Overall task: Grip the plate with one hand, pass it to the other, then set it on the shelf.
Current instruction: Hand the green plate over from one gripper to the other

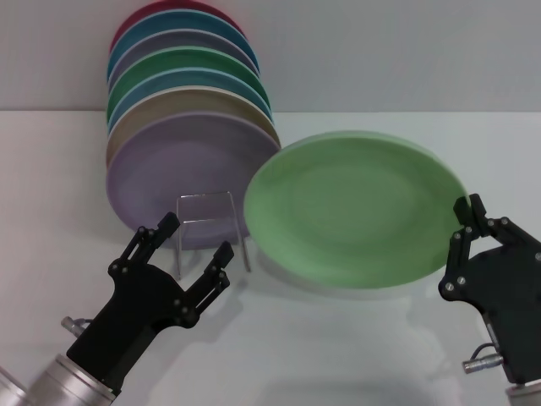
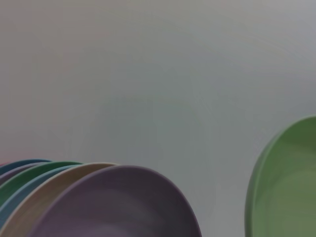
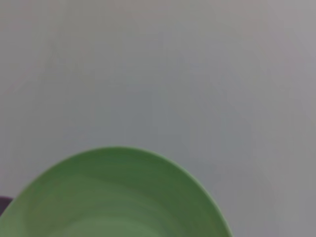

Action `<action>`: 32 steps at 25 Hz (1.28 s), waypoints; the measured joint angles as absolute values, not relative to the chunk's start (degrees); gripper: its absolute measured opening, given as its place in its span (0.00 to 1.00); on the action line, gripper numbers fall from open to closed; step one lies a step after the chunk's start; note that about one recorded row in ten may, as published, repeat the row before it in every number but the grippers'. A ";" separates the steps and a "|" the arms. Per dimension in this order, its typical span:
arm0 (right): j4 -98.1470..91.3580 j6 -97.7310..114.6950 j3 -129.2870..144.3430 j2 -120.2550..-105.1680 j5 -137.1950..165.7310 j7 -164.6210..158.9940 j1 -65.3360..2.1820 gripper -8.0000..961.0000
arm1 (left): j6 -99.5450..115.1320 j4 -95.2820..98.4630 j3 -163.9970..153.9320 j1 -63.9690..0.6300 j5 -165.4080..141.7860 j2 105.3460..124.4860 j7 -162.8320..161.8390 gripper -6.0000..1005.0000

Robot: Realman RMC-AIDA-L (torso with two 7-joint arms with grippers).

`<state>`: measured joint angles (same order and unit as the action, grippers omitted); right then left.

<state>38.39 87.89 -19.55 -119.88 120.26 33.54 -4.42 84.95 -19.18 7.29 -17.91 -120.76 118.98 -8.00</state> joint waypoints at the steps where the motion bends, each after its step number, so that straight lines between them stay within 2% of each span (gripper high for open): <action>1: 39.04 88.38 -18.51 -119.88 119.97 35.93 -4.15 0.12 | 84.81 -19.18 7.25 -18.01 -120.76 118.98 -7.99 0.79; 32: 40.84 87.99 -15.03 -119.88 119.87 43.22 -5.10 0.14 | 80.52 -20.21 8.35 -21.07 -122.17 118.96 -8.01 0.79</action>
<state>40.84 87.99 -15.03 -119.88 119.87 43.22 -5.10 80.52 -20.21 8.35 -21.07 -122.17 118.96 -8.01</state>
